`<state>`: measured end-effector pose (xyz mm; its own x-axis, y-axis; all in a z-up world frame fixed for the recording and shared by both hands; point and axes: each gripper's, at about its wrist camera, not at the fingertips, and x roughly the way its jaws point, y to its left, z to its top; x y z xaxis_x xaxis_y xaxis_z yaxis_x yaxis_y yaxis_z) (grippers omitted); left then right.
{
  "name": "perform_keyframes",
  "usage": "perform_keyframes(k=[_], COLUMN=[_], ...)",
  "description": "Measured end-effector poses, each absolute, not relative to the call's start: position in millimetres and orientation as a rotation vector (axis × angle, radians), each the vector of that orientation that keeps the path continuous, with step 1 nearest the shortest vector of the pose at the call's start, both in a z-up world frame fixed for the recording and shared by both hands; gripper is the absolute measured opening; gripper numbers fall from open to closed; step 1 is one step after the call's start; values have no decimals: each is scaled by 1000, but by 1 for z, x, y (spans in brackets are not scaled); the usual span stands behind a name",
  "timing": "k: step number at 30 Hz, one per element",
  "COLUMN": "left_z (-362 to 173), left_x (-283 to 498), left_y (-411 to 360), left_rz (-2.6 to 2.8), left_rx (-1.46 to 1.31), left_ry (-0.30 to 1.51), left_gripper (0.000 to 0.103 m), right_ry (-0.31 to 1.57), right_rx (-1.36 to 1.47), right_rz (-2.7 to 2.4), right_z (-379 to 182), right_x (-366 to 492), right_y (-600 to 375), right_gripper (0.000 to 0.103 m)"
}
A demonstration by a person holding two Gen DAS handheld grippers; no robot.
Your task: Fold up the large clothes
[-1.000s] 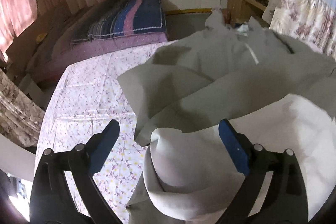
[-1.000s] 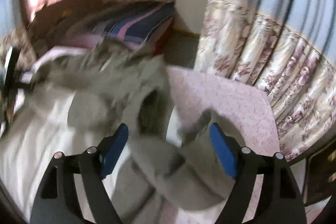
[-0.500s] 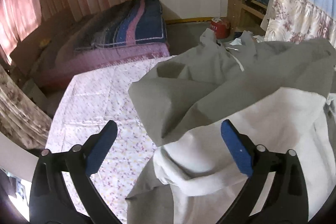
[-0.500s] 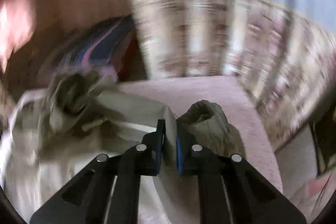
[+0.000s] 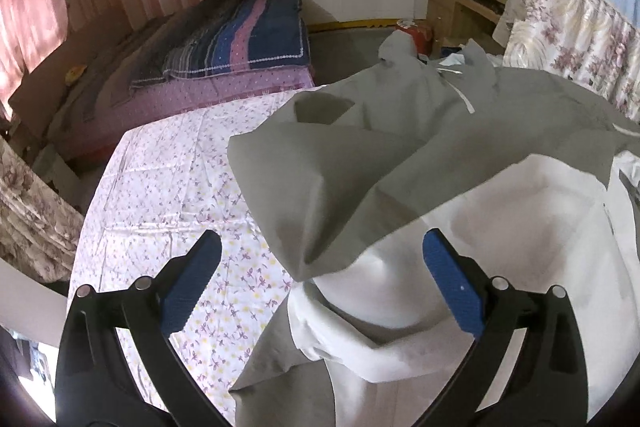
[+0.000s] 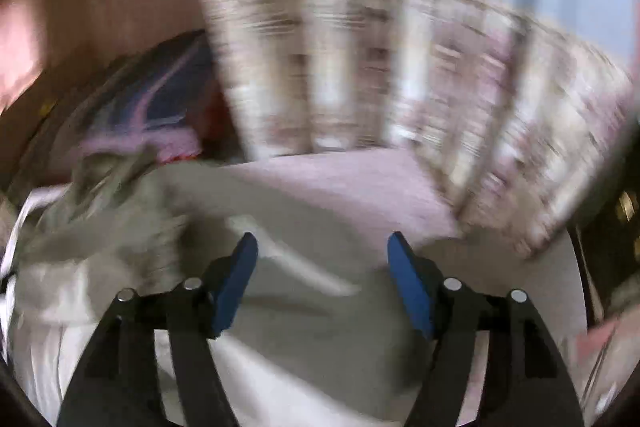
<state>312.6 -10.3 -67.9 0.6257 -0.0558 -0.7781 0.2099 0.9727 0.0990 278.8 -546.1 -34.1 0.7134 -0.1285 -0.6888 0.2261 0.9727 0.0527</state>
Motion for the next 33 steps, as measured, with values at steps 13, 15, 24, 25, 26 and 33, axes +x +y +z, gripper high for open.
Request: perform_keyframes(k=[13, 15, 24, 25, 26, 33], left_z=[-69, -65, -74, -79, -83, -94], left_x=[317, 316, 329, 331, 335, 356], left_y=[3, 4, -15, -22, -29, -31], left_rz=[-86, -83, -129, -140, -153, -124], left_rx=[106, 107, 75, 82, 95, 116], left_ry=[879, 867, 902, 913, 928, 966], left_gripper=[100, 100, 100, 100, 100, 16], right_ry=[899, 805, 752, 762, 769, 767], right_rx=[95, 37, -99, -99, -100, 56], right_rz=[18, 13, -297, -298, -299, -131], right_z=[-92, -66, -54, -59, -63, -52], right_x=[362, 340, 293, 293, 294, 292], right_y=[-434, -422, -449, -450, -448, -443], right_gripper=[25, 15, 14, 14, 14, 15])
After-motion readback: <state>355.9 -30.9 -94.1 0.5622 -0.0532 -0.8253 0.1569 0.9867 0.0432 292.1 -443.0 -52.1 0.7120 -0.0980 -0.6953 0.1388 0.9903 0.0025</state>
